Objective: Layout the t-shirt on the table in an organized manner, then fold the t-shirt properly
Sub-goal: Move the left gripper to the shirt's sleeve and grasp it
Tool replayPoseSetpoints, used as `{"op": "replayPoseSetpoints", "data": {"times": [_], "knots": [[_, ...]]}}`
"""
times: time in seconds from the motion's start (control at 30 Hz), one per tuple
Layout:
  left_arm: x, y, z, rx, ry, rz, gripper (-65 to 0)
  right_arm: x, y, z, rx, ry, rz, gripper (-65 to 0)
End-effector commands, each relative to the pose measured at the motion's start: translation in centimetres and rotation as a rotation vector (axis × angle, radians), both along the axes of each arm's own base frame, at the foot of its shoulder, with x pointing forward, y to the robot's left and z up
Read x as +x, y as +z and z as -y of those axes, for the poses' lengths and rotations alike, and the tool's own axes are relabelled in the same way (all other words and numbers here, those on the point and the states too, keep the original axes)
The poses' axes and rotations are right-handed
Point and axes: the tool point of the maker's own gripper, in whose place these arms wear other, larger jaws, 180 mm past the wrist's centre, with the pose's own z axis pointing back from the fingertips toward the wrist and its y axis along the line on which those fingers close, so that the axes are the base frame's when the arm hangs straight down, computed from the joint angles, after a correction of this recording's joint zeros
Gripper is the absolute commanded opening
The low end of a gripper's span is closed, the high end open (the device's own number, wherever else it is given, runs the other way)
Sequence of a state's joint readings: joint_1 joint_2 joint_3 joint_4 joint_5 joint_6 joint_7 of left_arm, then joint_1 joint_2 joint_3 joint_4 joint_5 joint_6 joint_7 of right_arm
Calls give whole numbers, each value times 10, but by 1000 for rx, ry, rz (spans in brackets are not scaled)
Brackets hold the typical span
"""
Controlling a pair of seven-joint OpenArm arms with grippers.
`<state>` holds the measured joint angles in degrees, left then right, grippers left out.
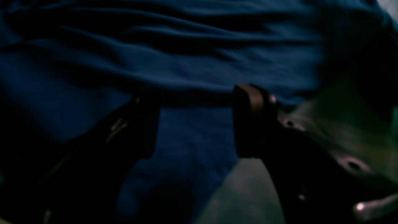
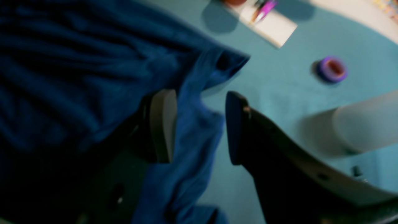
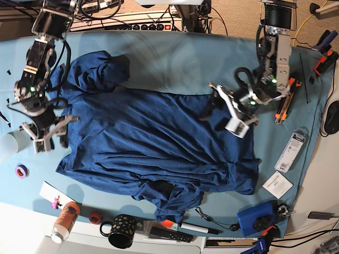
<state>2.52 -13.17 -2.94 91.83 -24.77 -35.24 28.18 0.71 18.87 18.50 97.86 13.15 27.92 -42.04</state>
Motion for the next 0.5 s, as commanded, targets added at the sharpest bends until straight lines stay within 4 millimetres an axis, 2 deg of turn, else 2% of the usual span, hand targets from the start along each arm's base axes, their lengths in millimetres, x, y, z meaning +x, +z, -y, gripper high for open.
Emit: {"op": "replayPoseSetpoints", "data": {"times": [0.0, 0.3, 0.47], "knots": [[9, 18, -4, -41, 19, 50, -285, 2, 18, -1, -8, 18, 53, -397], [14, 20, -40, -73, 113, -4, -285, -47, 13, -30, -92, 112, -29, -397], [14, 15, -62, -89, 182, -81, -285, -76, 1, -37, -125, 133, -105, -397]]}}
